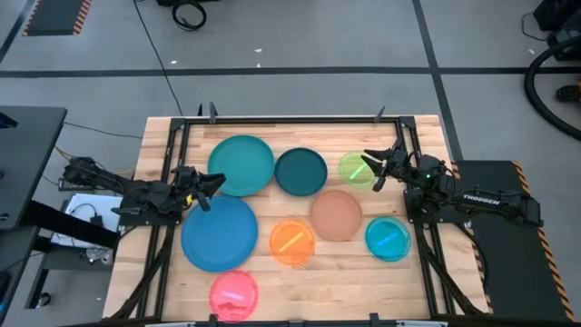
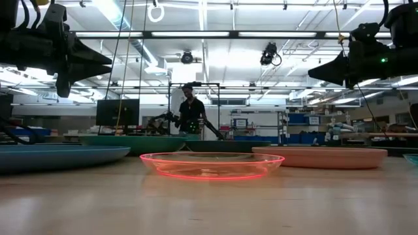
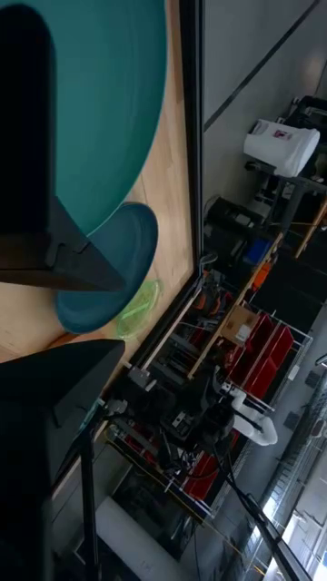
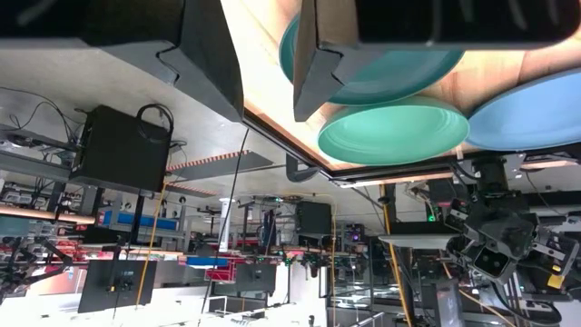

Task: Stack plastic plates

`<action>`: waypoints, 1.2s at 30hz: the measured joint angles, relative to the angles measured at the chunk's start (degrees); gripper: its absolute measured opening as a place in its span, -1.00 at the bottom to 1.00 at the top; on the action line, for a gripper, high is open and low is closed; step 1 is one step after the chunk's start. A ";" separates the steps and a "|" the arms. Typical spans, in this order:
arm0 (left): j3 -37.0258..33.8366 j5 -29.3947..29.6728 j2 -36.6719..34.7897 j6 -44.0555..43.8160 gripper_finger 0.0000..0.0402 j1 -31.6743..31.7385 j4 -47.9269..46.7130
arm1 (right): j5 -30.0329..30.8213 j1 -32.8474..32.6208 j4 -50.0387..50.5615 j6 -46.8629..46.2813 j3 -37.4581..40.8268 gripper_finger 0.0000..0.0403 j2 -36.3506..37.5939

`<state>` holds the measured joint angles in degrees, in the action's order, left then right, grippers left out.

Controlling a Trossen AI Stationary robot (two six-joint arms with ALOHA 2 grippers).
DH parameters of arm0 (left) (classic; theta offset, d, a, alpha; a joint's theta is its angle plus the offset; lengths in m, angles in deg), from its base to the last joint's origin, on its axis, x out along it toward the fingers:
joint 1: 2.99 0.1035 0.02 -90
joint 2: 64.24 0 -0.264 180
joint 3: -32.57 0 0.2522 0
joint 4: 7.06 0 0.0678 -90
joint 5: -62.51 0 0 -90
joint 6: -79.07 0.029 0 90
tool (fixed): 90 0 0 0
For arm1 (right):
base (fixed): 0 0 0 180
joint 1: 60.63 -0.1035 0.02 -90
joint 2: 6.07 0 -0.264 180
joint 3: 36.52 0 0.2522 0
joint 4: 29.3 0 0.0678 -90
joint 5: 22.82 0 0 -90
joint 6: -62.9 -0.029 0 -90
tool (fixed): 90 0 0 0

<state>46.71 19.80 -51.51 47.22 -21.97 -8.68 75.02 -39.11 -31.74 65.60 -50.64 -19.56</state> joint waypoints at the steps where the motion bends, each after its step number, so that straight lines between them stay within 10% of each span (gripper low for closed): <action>1: -0.02 0.00 0.00 0.00 -0.49 0.00 0.00 | 0.00 0.00 0.00 0.02 0.01 -0.46 0.00; 19: 0.00 0.04 0.00 8.94 -0.49 2.72 15.14 | 0.00 0.00 -2.86 -0.19 0.01 -0.46 -0.02; 27: -0.02 -0.61 0.00 3.79 -0.49 3.10 15.37 | -0.09 -0.02 -8.03 -21.05 0.00 -0.46 -0.14; 36: -0.02 -30.13 0.00 22.99 -0.49 2.97 20.91 | -4.23 -0.07 -12.27 -32.76 0.01 -0.46 -3.03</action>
<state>46.69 -10.33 -51.51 70.21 -19.00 12.23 70.79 -39.18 -44.02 32.84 -50.63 -22.59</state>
